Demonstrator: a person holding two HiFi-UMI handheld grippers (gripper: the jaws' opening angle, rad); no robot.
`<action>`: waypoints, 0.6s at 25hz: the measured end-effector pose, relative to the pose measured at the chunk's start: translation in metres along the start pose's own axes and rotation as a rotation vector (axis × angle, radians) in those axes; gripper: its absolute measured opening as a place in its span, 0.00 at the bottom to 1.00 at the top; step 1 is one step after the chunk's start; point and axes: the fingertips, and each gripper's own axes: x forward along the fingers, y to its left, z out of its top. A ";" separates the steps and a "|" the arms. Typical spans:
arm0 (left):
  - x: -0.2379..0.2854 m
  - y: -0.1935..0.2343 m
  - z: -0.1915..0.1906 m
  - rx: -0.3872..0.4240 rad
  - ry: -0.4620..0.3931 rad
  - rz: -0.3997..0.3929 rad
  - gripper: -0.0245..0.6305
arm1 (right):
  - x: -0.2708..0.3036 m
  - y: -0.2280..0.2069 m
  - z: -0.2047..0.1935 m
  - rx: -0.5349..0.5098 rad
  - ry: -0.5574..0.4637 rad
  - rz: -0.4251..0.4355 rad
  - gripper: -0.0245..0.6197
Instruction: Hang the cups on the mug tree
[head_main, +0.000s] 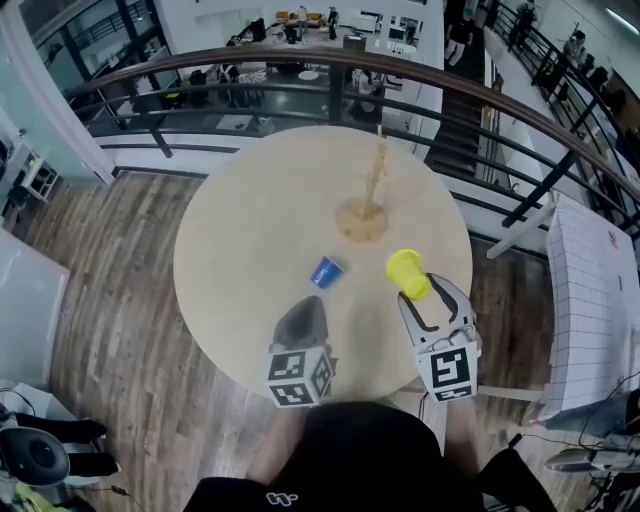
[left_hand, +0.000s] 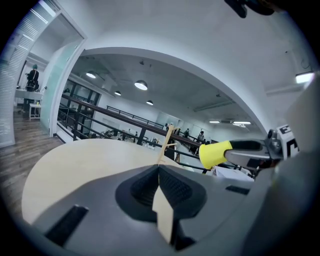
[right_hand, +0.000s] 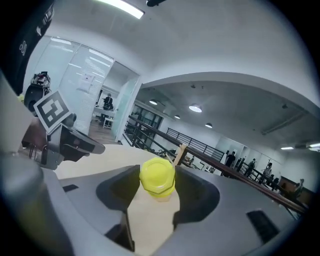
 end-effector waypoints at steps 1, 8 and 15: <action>0.000 0.001 0.001 -0.001 0.000 0.002 0.06 | 0.002 0.000 -0.001 -0.018 0.017 -0.003 0.39; -0.004 0.009 0.001 -0.023 -0.014 0.038 0.06 | 0.027 -0.001 -0.015 -0.140 0.071 -0.018 0.39; -0.013 0.033 0.001 -0.044 -0.021 0.075 0.06 | 0.071 -0.005 -0.008 -0.187 0.083 -0.020 0.39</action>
